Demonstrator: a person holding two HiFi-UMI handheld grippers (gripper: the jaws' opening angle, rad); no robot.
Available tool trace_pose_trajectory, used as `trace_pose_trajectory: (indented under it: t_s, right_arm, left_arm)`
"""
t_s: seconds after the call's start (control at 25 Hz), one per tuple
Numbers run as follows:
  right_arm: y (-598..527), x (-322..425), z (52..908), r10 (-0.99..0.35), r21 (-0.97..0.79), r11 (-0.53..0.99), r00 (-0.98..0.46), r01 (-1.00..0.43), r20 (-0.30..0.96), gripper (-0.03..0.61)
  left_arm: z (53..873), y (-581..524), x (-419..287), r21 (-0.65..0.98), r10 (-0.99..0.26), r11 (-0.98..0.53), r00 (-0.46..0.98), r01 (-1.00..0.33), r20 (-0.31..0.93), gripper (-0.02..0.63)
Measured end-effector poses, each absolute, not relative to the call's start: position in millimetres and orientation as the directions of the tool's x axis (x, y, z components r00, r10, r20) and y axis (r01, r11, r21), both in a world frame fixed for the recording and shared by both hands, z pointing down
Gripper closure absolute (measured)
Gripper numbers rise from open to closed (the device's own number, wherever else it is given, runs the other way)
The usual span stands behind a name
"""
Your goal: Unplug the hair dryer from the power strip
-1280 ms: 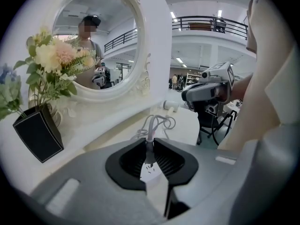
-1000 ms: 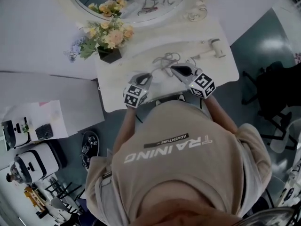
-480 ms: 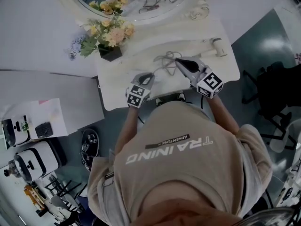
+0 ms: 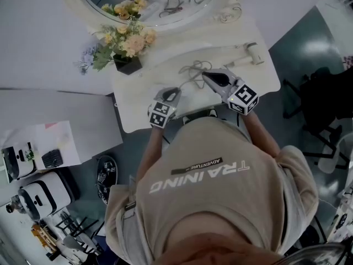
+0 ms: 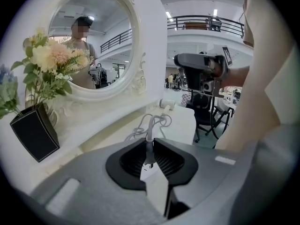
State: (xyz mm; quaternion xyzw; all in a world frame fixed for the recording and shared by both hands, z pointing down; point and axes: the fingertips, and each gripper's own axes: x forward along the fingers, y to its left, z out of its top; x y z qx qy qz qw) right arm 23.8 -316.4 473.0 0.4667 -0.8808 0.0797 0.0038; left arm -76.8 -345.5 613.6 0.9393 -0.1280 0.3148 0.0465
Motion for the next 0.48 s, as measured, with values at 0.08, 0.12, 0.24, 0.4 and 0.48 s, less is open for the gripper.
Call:
trace_pose_trajectory:
  t_s: [0.08,0.12,0.24,0.4,0.48]
  right_arm:
    - [-316.6,21.8,476.2,-0.82,-0.144,0.552,-0.566,-0.822,0.087,0.575]
    - [-317.1,21.6,477.1,-0.822,-0.15,0.548,-0.563,-0.823,0.086,0.575]
    - [-315.6,20.4,478.0,-0.827,-0.163,0.539,-0.556,-0.826,0.085,0.575]
    - [-319.2,20.6,477.9,-0.824,-0.16,0.54,-0.558,-0.826,0.1,0.575]
    - [-323.9,23.2,477.0,-0.828,-0.157,0.534,-0.551,-0.831,0.104,0.575]
  left_arm:
    - [613.6,-347.7,-77.0,0.007,-0.211,-0.963,0.771,-0.269,0.601,0.557]
    - [613.8,-348.8,-76.8,0.008,-0.21,-0.963,0.773,-0.268,0.599,0.557]
    - [615.5,-346.4,-75.9,0.018,-0.204,-0.964,0.78,-0.265,0.591,0.557]
    - [613.9,-346.6,-72.3,0.019,-0.192,-0.968,0.785,-0.252,0.589,0.557]
    - [613.7,-349.8,-69.2,0.016,-0.185,-0.971,0.789,-0.24,0.586,0.557]
